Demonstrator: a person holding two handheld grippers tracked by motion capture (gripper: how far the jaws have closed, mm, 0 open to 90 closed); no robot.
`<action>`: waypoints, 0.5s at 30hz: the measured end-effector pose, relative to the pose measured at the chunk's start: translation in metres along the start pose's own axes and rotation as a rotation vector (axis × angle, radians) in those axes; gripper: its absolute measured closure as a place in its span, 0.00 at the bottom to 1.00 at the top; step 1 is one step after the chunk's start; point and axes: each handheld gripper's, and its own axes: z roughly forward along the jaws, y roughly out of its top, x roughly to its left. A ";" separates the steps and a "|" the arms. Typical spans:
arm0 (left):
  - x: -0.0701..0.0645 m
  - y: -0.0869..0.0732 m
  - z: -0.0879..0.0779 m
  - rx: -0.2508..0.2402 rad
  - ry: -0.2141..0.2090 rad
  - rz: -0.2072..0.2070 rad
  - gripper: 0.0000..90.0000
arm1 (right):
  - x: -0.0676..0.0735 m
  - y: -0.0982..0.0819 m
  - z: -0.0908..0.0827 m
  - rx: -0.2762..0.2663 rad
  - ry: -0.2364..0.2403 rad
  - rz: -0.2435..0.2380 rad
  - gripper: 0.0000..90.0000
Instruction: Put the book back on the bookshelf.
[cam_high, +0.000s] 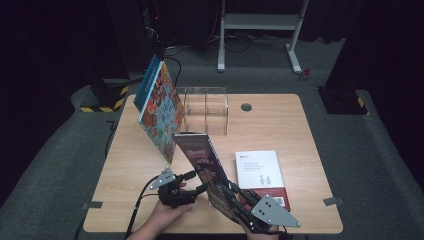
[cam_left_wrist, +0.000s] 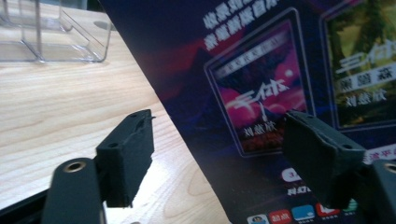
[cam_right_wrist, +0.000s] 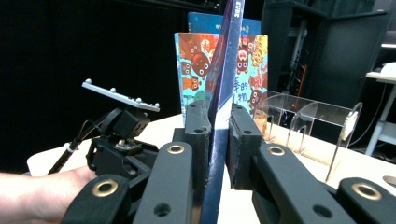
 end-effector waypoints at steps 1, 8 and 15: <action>0.001 0.001 -0.001 -0.002 0.006 0.000 0.24 | 0.000 0.000 0.000 -0.003 0.005 -0.003 0.90; 0.005 0.007 -0.011 -0.044 -0.013 0.003 0.24 | 0.001 0.000 0.000 -0.010 0.027 -0.009 0.90; 0.008 0.005 -0.009 -0.027 -0.041 -0.012 0.25 | 0.003 -0.002 0.000 -0.015 0.032 -0.030 0.89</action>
